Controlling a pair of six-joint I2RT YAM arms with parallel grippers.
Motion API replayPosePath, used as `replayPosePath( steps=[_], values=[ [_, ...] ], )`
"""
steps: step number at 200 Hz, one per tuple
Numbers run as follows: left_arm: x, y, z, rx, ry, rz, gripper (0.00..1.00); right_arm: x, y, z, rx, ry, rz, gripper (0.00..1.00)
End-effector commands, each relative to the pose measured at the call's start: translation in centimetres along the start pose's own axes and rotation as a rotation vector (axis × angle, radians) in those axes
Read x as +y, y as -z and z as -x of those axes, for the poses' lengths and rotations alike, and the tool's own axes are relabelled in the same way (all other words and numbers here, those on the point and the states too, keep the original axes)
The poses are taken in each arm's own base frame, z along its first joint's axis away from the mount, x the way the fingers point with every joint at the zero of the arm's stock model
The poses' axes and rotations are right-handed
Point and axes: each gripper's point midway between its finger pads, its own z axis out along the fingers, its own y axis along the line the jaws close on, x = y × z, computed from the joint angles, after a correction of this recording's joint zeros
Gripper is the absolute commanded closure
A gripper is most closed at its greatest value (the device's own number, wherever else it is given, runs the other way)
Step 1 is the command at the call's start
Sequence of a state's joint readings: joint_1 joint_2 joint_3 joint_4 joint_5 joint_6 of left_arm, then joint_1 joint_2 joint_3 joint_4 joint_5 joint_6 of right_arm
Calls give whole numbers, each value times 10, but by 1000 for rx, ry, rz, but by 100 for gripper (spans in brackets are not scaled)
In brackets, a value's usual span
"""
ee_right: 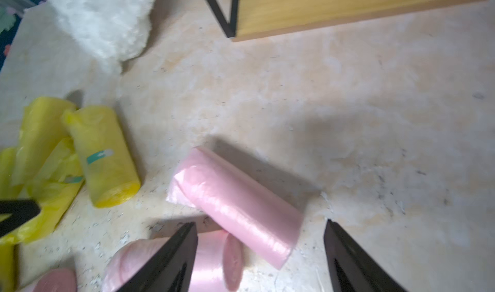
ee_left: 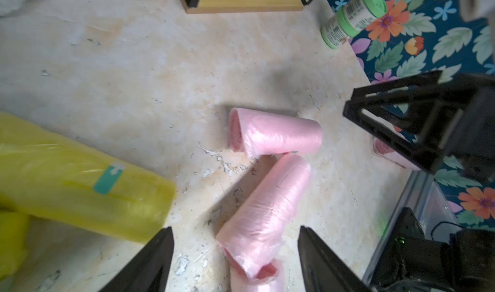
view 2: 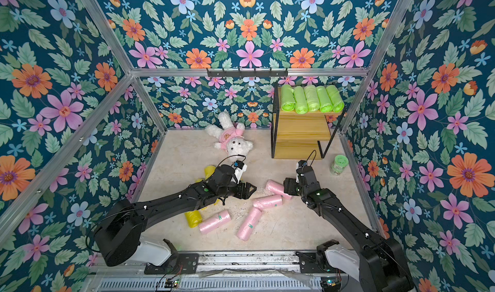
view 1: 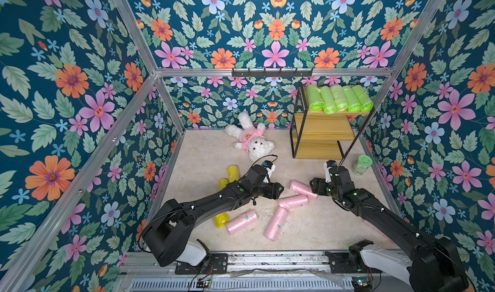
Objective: Sort the rolls of trash bags by color and place them on the shelf
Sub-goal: Move the roll of trash bags to the center of the board.
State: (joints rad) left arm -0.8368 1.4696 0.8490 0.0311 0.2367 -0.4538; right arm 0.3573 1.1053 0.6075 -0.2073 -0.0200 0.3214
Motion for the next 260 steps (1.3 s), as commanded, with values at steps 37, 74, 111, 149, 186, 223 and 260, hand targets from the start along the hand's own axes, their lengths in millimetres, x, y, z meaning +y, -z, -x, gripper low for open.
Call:
replayPosePath(
  steps=[37, 74, 111, 149, 186, 223, 260],
  values=[
    [-66, -11, 22, -78, -313, -129, 23, -62, 9, 11, -49, -216, -148, 20],
    [-116, -27, 25, -121, -571, -185, 28, -87, 10, 27, -85, -321, -161, 19],
    [-157, -50, 12, -143, -817, -266, 31, -91, 18, 63, -156, -353, -126, 19],
    [-190, -86, -9, -176, -1005, -355, 32, -80, 45, 120, -243, -328, -70, 19],
    [-221, -120, -24, -223, -1119, -431, 32, -82, 64, 157, -313, -361, -14, 19],
    [-249, -157, -34, -242, -1164, -486, 33, -79, 68, 174, -351, -369, 21, 18],
    [-281, -186, -44, -273, -1168, -575, 33, -84, 60, 170, -333, -372, 15, 19]
  ],
)
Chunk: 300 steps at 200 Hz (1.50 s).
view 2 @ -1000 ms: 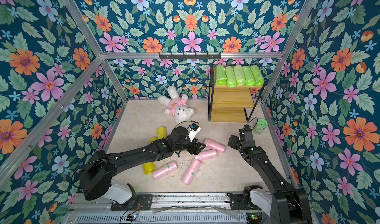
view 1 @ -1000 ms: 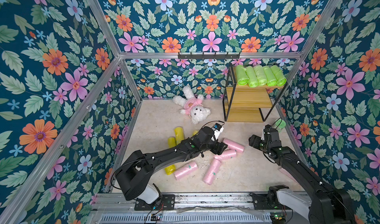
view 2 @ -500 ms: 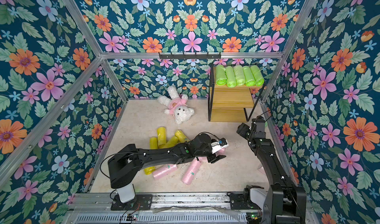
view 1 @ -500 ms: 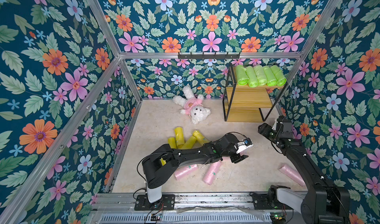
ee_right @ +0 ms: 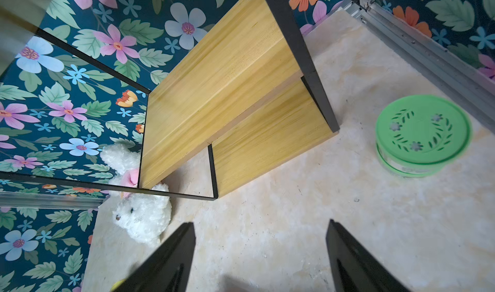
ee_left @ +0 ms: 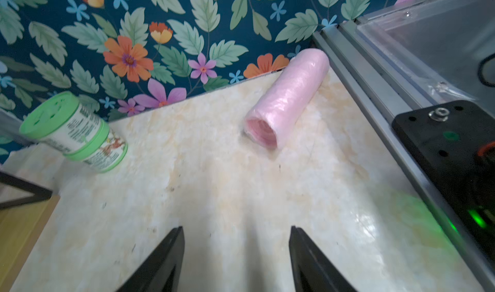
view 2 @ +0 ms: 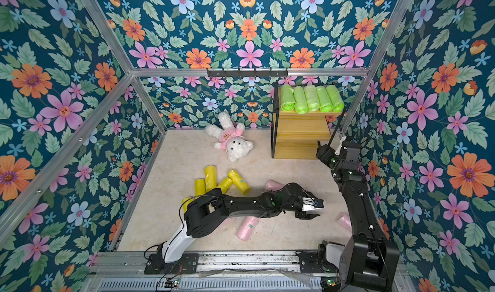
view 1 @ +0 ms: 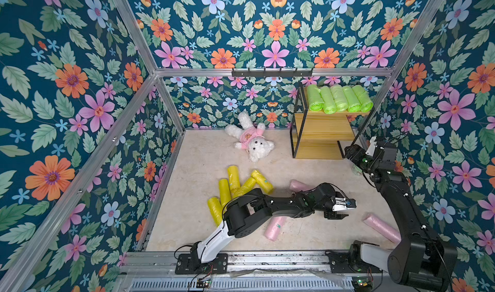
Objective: Sort the rolls of trash bags by color and place them on the shelf
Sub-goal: Move the roll of trash bags to the center of the board.
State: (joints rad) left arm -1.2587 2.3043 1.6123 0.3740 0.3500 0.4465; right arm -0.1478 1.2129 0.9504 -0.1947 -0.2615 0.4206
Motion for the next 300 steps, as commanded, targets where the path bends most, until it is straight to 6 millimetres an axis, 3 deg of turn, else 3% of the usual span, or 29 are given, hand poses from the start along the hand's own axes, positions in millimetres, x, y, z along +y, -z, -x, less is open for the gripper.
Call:
replayPosePath(
  steps=[1, 21, 77, 116, 155, 186, 225, 278, 300],
  values=[
    [-6, -19, 14, -75, -26, -38, 33, 2, -2, 2, -5, 2, 18, 19],
    [-10, -39, 14, -96, -3, -74, 33, 2, -2, 0, -3, 2, 24, 19],
    [-30, -80, 41, -184, 48, -166, 28, 2, -1, -1, -2, 5, 31, 19],
    [-36, -100, 38, -200, 75, -172, 24, 3, 0, -3, -1, 6, 36, 19],
    [-43, -114, 30, -206, 93, -189, 27, 3, 0, -5, 3, 5, 44, 19],
    [-42, -119, 21, -193, 81, -154, 28, 4, 1, -7, 7, 2, 52, 19],
    [-39, -122, 8, -157, 52, -132, 39, 4, 0, -10, 14, 1, 61, 19],
    [-45, -108, 10, -142, 24, -165, 59, 2, 0, -13, 17, 2, 56, 19],
    [-45, -100, 13, -144, 18, -164, 62, 2, -2, -13, 20, 2, 58, 19]
  ],
)
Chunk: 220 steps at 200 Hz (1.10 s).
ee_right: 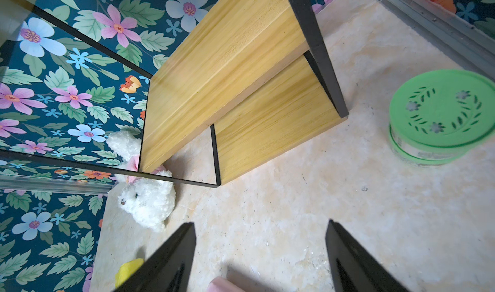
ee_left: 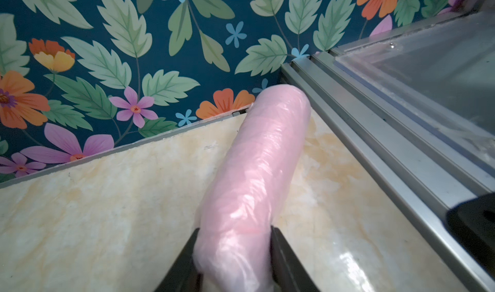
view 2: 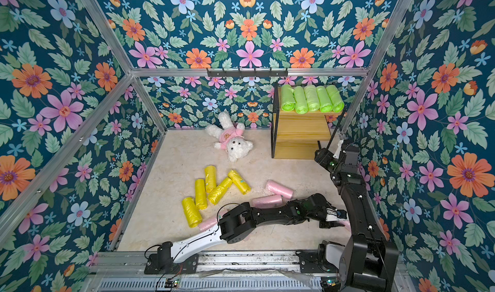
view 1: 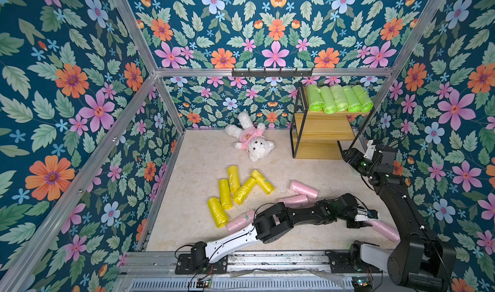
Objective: Sort the rolls of trash bags by color and place them on the shelf
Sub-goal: Move the roll of trash bags to the center of the board.
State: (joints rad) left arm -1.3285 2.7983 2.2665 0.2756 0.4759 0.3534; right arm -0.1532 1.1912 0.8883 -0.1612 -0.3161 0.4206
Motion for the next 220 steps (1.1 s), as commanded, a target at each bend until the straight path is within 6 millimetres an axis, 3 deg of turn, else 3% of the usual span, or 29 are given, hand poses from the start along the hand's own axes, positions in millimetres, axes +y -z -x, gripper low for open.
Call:
replayPosePath(
  steps=[1, 32, 53, 104, 142, 166, 220],
  values=[
    [-2, 8, 12, -22, -30, -10, 62, 3, -1, 3, -10, 6, 18, 19],
    [2, 24, 15, -15, -11, 8, 67, 3, -2, 2, -4, 5, 21, 19],
    [10, 47, 15, -6, -1, 49, 68, 4, -1, 1, -1, 7, 21, 19],
    [44, 122, -7, 66, 82, 180, 73, 3, -3, -4, 10, 9, 27, 19],
    [59, 179, -30, 133, 149, 265, 70, 5, -6, -9, 27, 11, 38, 19],
    [56, 189, -39, 174, 168, 254, 65, 7, -9, -13, 37, 15, 41, 19],
    [21, 191, -38, 213, 213, 112, 58, 3, -11, -18, 48, 18, 34, 19]
  ],
)
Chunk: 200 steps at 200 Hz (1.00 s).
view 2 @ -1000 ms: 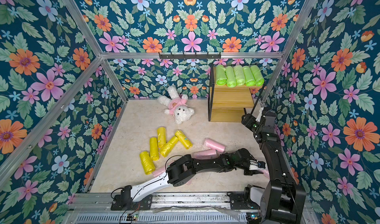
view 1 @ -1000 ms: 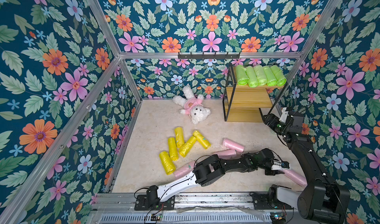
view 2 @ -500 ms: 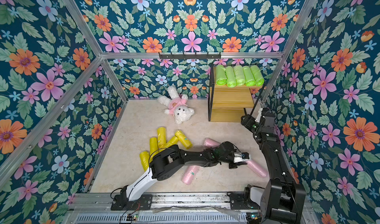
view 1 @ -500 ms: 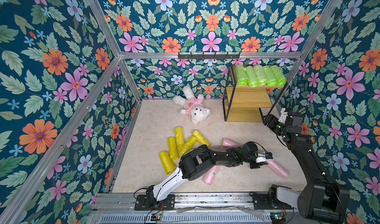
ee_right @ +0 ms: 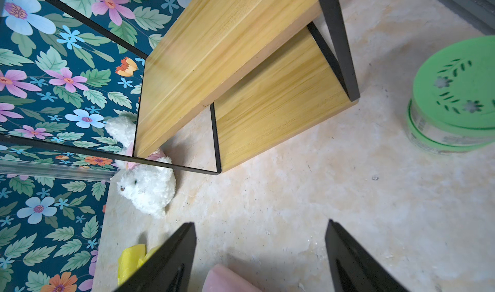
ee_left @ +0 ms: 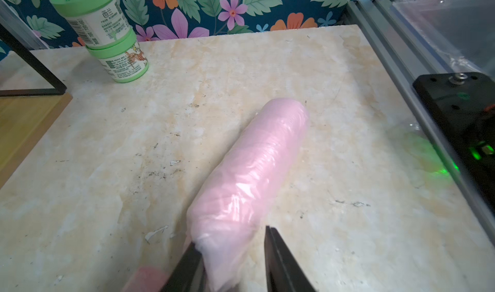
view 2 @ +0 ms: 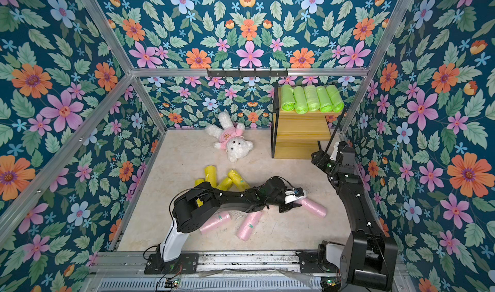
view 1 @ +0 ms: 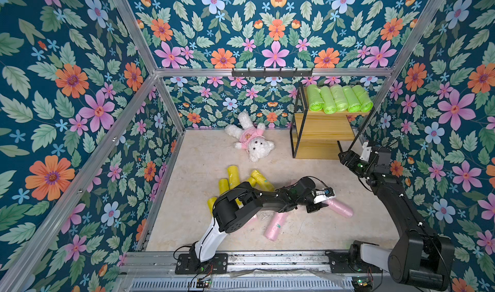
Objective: Sort the rolls of trash bags by color and place them on the shelf
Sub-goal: Move the roll of trash bags to the center of the board.
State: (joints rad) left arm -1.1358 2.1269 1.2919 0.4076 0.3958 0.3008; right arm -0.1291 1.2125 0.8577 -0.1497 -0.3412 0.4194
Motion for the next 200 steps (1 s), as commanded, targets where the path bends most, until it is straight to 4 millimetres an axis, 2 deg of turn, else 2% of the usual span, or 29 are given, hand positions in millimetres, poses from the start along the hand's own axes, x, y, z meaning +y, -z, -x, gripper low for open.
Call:
replayPosePath(
  steps=[1, 33, 68, 98, 125, 160, 200],
  values=[
    [-19, 4, 0, 20, 13, -92, 58, 3, -1, 2, -10, 18, 17, 19],
    [-28, 12, -10, 115, -22, -149, 49, 5, -2, 2, -9, 19, 24, 19],
    [-14, 14, -5, 110, -107, -70, 38, 7, -3, 1, -5, 20, 37, 19],
    [-5, 4, 2, 59, -148, -31, 23, 8, -3, 1, -3, 25, 38, 19],
    [-8, -12, 6, 32, -166, -62, 12, 7, -1, 1, -8, 29, 33, 19],
    [-14, -35, -1, 37, -175, -105, 14, 8, 0, 1, -7, 29, 31, 19],
    [-21, -48, -7, 47, -158, -152, 32, 8, 2, 0, -8, 31, 31, 19]
  ],
)
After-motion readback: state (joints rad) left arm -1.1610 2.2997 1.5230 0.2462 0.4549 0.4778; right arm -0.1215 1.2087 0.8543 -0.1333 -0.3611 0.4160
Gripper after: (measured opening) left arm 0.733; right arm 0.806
